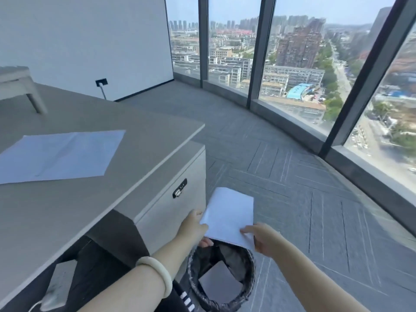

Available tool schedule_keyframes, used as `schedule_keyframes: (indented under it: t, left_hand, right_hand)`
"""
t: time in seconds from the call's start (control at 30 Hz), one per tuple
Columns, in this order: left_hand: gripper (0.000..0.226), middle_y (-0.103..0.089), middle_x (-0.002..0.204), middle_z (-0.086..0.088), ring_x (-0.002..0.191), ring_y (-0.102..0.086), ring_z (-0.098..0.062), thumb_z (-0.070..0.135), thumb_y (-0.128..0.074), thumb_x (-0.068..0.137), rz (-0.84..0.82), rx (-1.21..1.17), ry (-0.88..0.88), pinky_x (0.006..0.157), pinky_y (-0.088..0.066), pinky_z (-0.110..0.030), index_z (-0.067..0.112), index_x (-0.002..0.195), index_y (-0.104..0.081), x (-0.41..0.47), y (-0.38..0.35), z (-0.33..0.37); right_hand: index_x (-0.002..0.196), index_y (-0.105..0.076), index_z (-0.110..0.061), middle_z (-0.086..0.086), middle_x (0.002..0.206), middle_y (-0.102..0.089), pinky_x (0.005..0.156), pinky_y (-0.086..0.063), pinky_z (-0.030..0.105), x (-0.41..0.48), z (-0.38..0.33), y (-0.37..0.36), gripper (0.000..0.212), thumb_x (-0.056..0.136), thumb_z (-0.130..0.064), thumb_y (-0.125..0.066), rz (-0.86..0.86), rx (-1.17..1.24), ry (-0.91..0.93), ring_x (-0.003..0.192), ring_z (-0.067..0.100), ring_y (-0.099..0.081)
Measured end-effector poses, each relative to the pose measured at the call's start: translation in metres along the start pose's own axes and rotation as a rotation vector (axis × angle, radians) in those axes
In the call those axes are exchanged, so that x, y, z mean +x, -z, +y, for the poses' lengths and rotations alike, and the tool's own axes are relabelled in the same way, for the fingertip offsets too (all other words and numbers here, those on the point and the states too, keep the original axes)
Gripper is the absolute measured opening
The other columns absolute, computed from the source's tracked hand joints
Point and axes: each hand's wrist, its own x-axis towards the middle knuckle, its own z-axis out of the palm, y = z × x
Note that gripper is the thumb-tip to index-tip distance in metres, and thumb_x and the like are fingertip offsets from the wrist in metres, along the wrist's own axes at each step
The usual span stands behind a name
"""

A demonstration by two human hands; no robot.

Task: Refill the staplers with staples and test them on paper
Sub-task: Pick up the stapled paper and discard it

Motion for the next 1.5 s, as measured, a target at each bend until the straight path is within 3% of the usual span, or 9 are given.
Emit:
schedule_keyframes:
  t: [0.13,0.27,0.4,0.53,0.6,0.87,1.03,1.23,1.5]
  left_hand:
    - [0.05,-0.055,0.117,-0.014,0.038,-0.058,-0.009,0.002,-0.036,0.086,-0.091,0.131,0.17,0.04,-0.041,-0.019,0.013,0.135,-0.039,0.03,-0.026,-0.064]
    - [0.036,-0.056,0.075,-0.005,0.031,-0.05,-0.005,0.01,-0.035,0.092,-0.196,0.188,0.329,0.04,-0.033,-0.02,0.012,0.126,-0.046,0.049,-0.044,-0.094]
    - [0.038,-0.054,0.071,-0.007,0.045,-0.051,-0.014,0.019,-0.033,0.094,-0.27,0.194,0.478,0.037,-0.034,-0.018,0.004,0.127,-0.045,0.074,-0.057,-0.111]
    - [0.05,-0.052,0.118,-0.015,0.065,-0.062,-0.018,0.038,-0.036,0.095,-0.329,0.103,0.561,0.054,-0.052,-0.022,0.015,0.14,-0.031,0.09,-0.064,-0.123]
    - [0.054,-0.04,0.14,-0.015,0.079,-0.062,-0.021,0.041,-0.035,0.096,-0.346,0.07,0.544,0.07,-0.055,-0.029,0.019,0.144,-0.025,0.095,-0.064,-0.127]
    - [0.046,-0.047,0.135,-0.012,0.086,-0.061,-0.022,0.035,-0.039,0.097,-0.268,-0.008,0.41,0.07,-0.054,-0.028,0.022,0.141,-0.033,0.108,-0.054,-0.116]
    - [0.047,-0.045,0.141,-0.011,0.094,-0.059,-0.025,0.03,-0.039,0.098,-0.185,-0.069,0.324,0.083,-0.051,-0.035,0.02,0.143,-0.031,0.098,-0.048,-0.094]
    - [0.046,-0.044,0.143,-0.012,0.099,-0.058,-0.028,0.026,-0.039,0.098,-0.122,-0.124,0.186,0.071,-0.047,-0.029,0.016,0.142,-0.033,0.067,-0.03,-0.056]
    - [0.036,-0.057,0.127,-0.012,0.093,-0.063,-0.024,0.024,-0.044,0.096,0.019,-0.224,-0.15,0.081,-0.052,-0.032,0.018,0.132,-0.047,0.003,0.019,0.016]
  right_hand:
    - [0.098,-0.055,0.001,0.01,0.085,-0.057,0.057,-0.049,0.028,0.038,0.057,0.0,0.013,0.087,-0.002,-0.059,0.099,-0.197,-0.263,0.072,0.023,-0.057]
    - [0.077,-0.056,0.001,0.015,0.089,-0.053,0.043,-0.045,0.024,0.072,0.093,0.002,0.007,0.082,0.003,-0.062,0.145,-0.221,-0.473,0.062,0.024,-0.053]
    - [0.064,-0.042,-0.006,0.007,0.06,-0.039,0.032,-0.032,0.013,0.099,0.108,0.004,0.029,0.089,0.0,-0.054,0.197,-0.201,-0.542,0.031,0.015,-0.04]
    - [0.099,-0.057,-0.003,0.012,0.094,-0.057,0.051,-0.054,0.019,0.116,0.113,0.003,0.01,0.091,-0.009,-0.057,0.178,-0.135,-0.546,0.075,0.027,-0.065]
    - [0.122,-0.052,0.001,0.013,0.124,-0.057,0.065,-0.058,0.026,0.123,0.114,0.006,0.034,0.091,-0.013,-0.057,0.18,-0.129,-0.519,0.111,0.032,-0.062]
    - [0.134,-0.041,0.003,0.026,0.141,-0.038,0.068,-0.058,0.039,0.124,0.091,0.007,0.05,0.089,-0.009,-0.06,0.159,-0.03,-0.445,0.091,0.034,-0.062]
    - [0.132,-0.043,0.0,0.022,0.138,-0.044,0.071,-0.059,0.036,0.111,0.069,-0.005,0.045,0.091,-0.012,-0.058,0.117,-0.056,-0.38,0.095,0.032,-0.064]
    - [0.128,-0.045,-0.001,0.018,0.124,-0.051,0.069,-0.059,0.035,0.079,0.036,-0.016,0.041,0.091,-0.013,-0.058,0.064,-0.056,-0.268,0.088,0.028,-0.065]
    - [0.097,-0.056,0.0,0.017,0.097,-0.059,0.052,-0.06,0.028,0.004,-0.056,-0.046,0.008,0.092,-0.006,-0.055,-0.105,0.061,0.062,0.075,0.026,-0.064]
